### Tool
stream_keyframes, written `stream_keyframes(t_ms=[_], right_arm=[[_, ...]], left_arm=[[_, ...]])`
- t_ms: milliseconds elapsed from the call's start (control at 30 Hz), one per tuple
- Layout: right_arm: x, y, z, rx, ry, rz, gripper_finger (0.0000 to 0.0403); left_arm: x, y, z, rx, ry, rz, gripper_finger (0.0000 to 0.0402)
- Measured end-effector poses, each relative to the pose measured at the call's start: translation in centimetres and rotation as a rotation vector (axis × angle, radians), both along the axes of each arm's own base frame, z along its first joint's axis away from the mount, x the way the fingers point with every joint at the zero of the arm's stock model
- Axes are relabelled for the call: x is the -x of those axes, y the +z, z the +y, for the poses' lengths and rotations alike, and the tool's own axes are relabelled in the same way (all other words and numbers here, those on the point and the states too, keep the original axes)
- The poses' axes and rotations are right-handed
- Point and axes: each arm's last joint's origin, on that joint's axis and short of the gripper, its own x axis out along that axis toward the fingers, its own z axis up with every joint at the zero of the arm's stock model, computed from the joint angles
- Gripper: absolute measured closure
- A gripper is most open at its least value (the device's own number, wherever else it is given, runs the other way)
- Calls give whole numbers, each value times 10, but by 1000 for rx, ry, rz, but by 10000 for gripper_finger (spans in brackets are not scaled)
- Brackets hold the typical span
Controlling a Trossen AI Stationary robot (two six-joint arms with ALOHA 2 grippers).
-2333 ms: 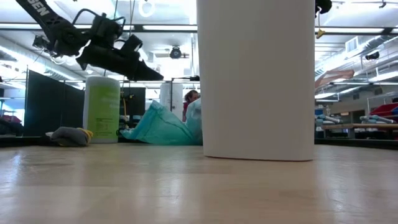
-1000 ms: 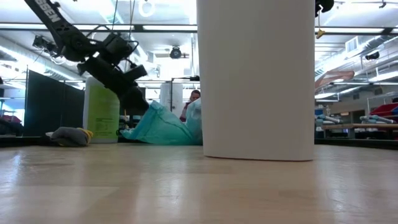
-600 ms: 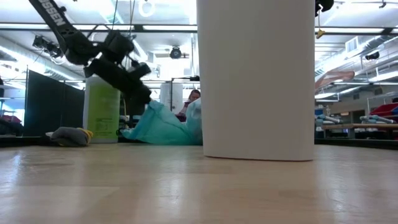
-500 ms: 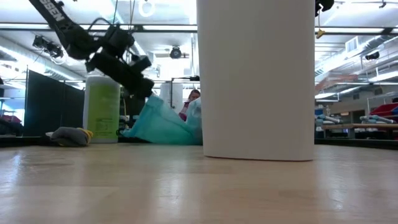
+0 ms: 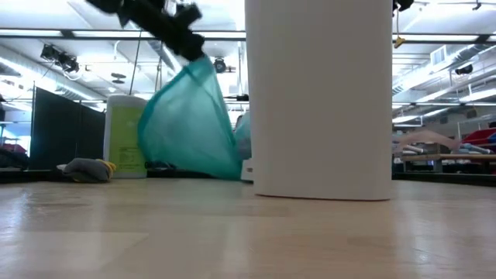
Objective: Place trash/remove bag and relplace
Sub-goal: Insert the blue trash bag into the white trash bin
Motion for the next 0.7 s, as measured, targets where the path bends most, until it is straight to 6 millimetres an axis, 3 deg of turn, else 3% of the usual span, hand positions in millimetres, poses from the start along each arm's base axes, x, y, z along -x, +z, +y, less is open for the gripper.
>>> stream_keyframes(t_ms=[233, 533, 700], right_arm=[[-10, 0, 7, -11, 52, -7, 220], [-29, 4, 20, -31, 228, -101, 209], [-46, 11, 29, 11, 315, -175, 186]], left_arm=[[0, 67, -14, -98, -54, 28, 401], [19, 150, -26, -209, -73, -161, 401], [30, 191, -45, -242, -167, -315, 401]])
